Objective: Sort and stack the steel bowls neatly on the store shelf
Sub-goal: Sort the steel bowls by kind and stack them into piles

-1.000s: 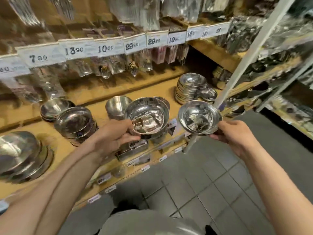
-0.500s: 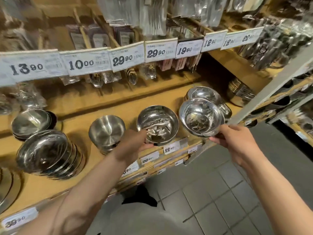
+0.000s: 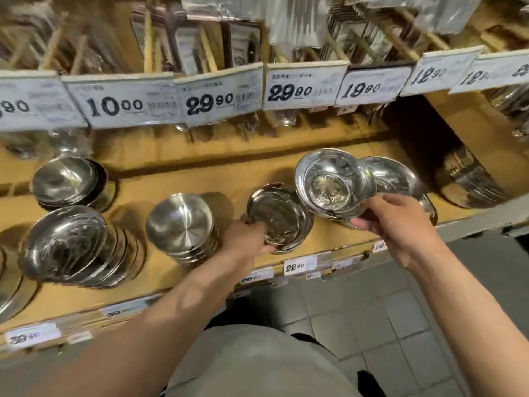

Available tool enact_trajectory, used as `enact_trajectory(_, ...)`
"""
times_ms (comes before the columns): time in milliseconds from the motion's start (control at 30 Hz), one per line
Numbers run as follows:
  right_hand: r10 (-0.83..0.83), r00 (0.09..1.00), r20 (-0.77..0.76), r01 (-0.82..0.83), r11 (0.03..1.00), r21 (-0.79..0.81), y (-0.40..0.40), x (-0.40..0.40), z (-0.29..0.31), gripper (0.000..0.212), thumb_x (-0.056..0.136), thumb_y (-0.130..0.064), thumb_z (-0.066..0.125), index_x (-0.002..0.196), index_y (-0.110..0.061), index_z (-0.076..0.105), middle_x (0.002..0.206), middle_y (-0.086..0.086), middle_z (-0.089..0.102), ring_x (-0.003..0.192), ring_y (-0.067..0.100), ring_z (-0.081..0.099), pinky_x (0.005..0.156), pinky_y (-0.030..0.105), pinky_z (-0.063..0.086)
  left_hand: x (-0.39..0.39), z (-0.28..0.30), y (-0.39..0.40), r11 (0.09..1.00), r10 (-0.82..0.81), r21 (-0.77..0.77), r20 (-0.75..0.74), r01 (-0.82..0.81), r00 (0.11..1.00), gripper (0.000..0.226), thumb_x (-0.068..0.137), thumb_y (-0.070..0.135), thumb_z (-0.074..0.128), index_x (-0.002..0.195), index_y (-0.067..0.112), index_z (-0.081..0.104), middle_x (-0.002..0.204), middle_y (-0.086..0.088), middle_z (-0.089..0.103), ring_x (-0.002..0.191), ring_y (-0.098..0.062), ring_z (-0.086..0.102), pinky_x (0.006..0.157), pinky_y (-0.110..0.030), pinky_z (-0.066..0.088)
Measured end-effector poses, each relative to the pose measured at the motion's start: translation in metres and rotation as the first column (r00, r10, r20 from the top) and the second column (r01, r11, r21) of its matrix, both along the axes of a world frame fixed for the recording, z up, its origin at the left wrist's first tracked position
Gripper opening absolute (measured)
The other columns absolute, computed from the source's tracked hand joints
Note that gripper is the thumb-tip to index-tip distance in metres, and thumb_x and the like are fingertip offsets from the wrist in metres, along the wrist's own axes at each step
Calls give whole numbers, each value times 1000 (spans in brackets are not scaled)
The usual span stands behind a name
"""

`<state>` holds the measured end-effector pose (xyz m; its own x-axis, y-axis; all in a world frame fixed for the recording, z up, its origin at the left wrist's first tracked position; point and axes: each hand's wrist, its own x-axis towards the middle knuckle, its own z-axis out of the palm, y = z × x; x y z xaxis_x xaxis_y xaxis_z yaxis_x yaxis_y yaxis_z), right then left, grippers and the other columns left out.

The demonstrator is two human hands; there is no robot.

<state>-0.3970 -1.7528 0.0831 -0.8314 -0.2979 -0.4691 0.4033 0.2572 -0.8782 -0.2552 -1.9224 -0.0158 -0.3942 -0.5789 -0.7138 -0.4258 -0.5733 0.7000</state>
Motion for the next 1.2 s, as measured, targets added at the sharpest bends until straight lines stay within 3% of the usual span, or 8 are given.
enact_trajectory(67, 15, 1000, 15, -14, 1000, -10, 1, -4, -2, 26, 96, 4, 59, 71, 1, 63, 64, -1, 64, 60, 10, 71, 56, 16, 58, 0, 1, 2, 999, 1, 32, -10, -1, 1000, 36, 101, 7, 57, 136, 0, 55, 132, -18, 66, 84, -17, 76, 56, -20, 59)
enact_trajectory(233, 139, 990, 12, -139, 990, -12, 15, -7, 0, 21, 97, 5, 55, 77, 1, 61, 78, 8, 64, 72, 20, 73, 56, 14, 57, -1, 1, 5, 999, -34, 13, 27, 33, 999, 56, 100, 14, 64, 149, -1, 41, 135, -23, 63, 70, -20, 77, 61, -30, 64)
enact_trajectory(400, 198, 980, 31, -197, 979, -48, 31, -13, 0, 16, 100, 3, 53, 93, 11, 65, 96, 18, 73, 86, 24, 75, 61, 17, 60, 4, -1, 5, 999, 7, 45, 38, -9, 999, 35, 97, 11, 66, 124, -9, 58, 94, -25, 76, 90, -37, 77, 90, -50, 61)
enact_trajectory(500, 231, 972, 45, -227, 971, -77, 41, -16, -2, 16, 100, 2, 54, 95, 10, 67, 97, 18, 76, 87, 24, 77, 61, 18, 60, 2, 3, 11, 999, 36, 24, 20, -37, 999, 23, 96, 5, 65, 113, -10, 61, 66, -15, 74, 55, -24, 73, 62, -34, 65)
enact_trajectory(600, 252, 967, 43, -247, 964, -101, 49, -20, -5, 17, 99, 2, 55, 90, 8, 68, 93, 17, 77, 82, 22, 78, 62, 19, 60, -1, 7, 16, 998, 46, -35, 42, -45, 998, 22, 94, -1, 65, 115, -9, 63, 92, -21, 74, 52, -20, 72, 39, -23, 55)
enact_trajectory(800, 279, 958, 60, -271, 955, -122, 59, -30, -9, 16, 99, 1, 56, 96, 11, 68, 91, 16, 79, 85, 24, 78, 63, 21, 61, -7, 11, 28, 995, 87, -44, 54, -84, 995, 28, 98, -2, 56, 127, -4, 57, 137, -26, 59, 73, -25, 73, 45, -24, 59)
enact_trajectory(1000, 297, 952, 74, -286, 950, -126, 61, -34, -12, 17, 99, 2, 55, 90, 8, 69, 85, 14, 79, 81, 23, 79, 63, 21, 61, -10, 15, 36, 991, 131, 14, 30, -131, 991, 34, 101, -3, 49, 135, -4, 51, 145, -27, 50, 106, -36, 69, 42, -19, 54)
enact_trajectory(1200, 335, 940, 69, -323, 936, -140, 62, -39, -13, 20, 98, 3, 54, 87, 8, 70, 85, 14, 79, 81, 22, 79, 64, 21, 61, -18, 14, 37, 985, 170, -28, 70, -169, 983, 33, 100, -6, 51, 133, -9, 53, 139, -24, 55, 88, -32, 69, 43, -26, 58)
